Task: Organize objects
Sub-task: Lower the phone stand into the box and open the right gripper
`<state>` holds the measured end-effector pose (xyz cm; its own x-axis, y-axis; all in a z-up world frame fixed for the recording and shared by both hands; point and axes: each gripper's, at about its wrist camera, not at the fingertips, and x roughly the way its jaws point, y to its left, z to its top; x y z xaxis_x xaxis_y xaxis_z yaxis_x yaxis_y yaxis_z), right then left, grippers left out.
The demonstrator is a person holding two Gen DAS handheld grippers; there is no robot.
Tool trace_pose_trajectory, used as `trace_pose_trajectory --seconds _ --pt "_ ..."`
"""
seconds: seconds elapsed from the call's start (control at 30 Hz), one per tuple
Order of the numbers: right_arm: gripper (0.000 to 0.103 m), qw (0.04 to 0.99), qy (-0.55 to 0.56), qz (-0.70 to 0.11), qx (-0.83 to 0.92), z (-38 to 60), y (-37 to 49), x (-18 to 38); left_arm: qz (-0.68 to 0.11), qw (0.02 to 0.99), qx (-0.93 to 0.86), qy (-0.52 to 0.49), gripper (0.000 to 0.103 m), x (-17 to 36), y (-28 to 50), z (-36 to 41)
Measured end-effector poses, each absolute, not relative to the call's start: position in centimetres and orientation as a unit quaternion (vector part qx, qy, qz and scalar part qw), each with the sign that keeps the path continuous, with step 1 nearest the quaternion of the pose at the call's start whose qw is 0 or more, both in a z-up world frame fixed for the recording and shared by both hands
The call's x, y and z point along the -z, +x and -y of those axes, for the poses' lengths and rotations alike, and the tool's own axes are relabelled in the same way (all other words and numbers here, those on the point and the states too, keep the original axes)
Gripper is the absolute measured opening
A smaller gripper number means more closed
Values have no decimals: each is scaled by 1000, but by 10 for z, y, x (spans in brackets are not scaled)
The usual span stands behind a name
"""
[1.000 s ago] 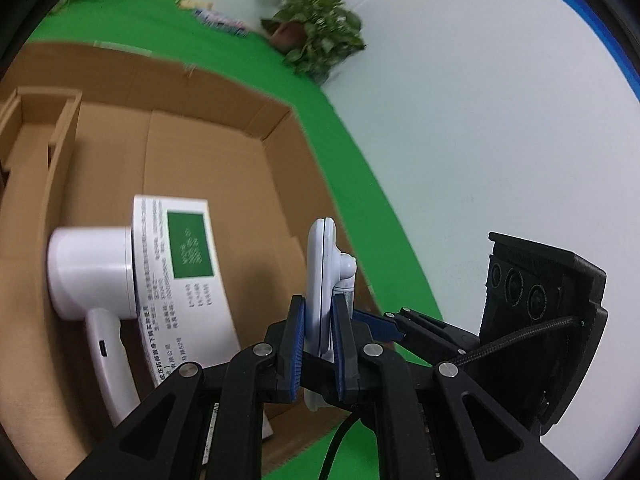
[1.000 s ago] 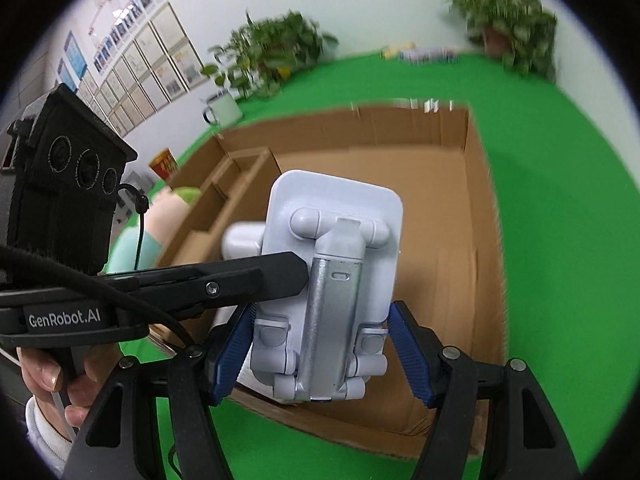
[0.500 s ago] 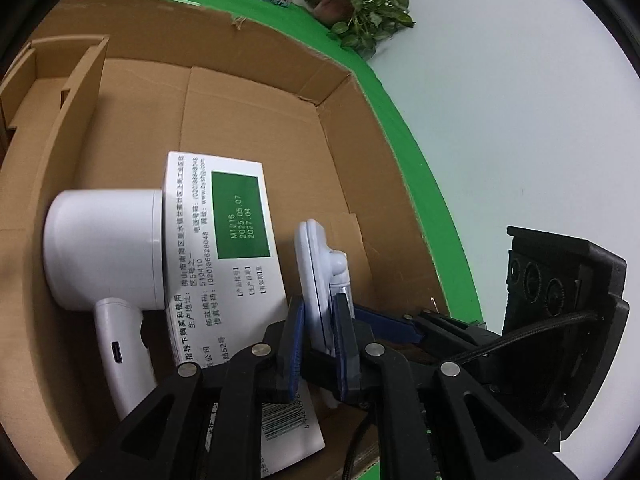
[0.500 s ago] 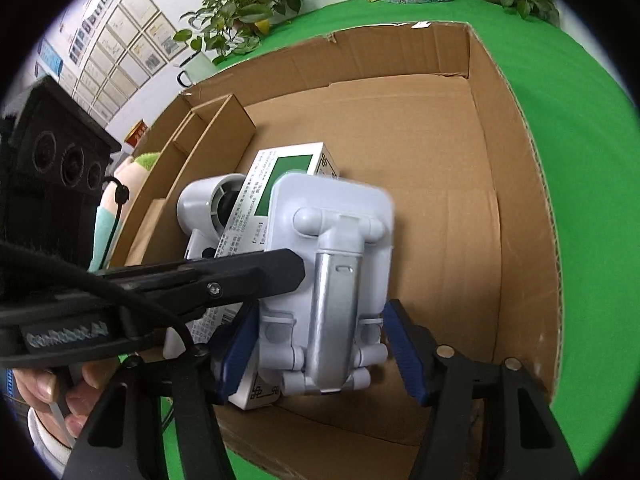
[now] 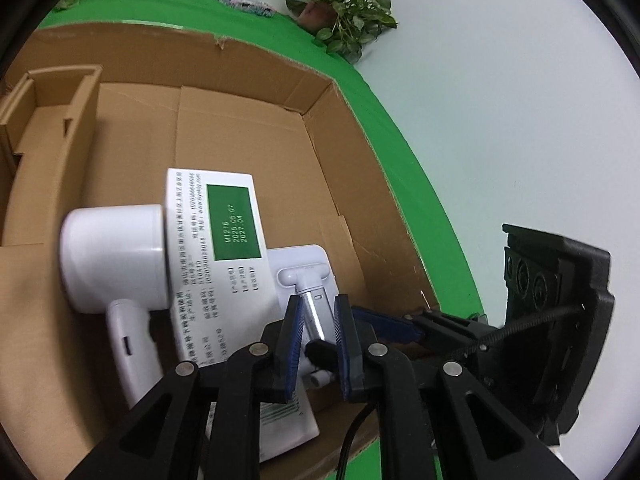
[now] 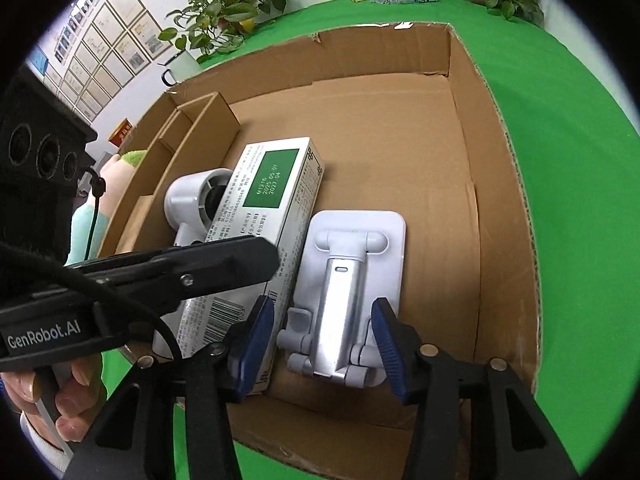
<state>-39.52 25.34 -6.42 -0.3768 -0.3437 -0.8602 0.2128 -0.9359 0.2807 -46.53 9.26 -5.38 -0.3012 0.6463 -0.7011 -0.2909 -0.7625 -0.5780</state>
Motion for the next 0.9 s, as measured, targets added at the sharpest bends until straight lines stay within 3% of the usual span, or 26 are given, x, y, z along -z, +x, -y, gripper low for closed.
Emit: trace_pose_trajectory --seconds 0.27,0.4,0.7,0.77,0.8,0.83,0.87,0.9 --pt "53 131 522 23 842 -249 -400 67 131 263 -835 -466 15 33 -438 -66" --pt "44 103 518 -27 849 -241 -398 74 106 227 -865 -435 21 22 -418 -47" --pt "43 105 506 -24 856 -241 -386 74 39 168 -911 -375 21 5 -378 -15" --pt "43 99 501 -13 860 -244 -382 68 33 152 -919 -362 31 3 -369 -9" --pt "45 92 493 -9 865 -245 -378 63 33 147 -922 -356 34 2 -365 -5" --pt "54 89 476 -6 875 -246 -371 55 32 140 -926 -348 39 1 -361 -2" --pt "71 89 459 -4 884 -245 -365 48 28 129 -932 -337 47 0 -355 2" --pt "79 88 431 1 898 -245 -353 38 24 115 -940 -321 52 -2 -348 6"
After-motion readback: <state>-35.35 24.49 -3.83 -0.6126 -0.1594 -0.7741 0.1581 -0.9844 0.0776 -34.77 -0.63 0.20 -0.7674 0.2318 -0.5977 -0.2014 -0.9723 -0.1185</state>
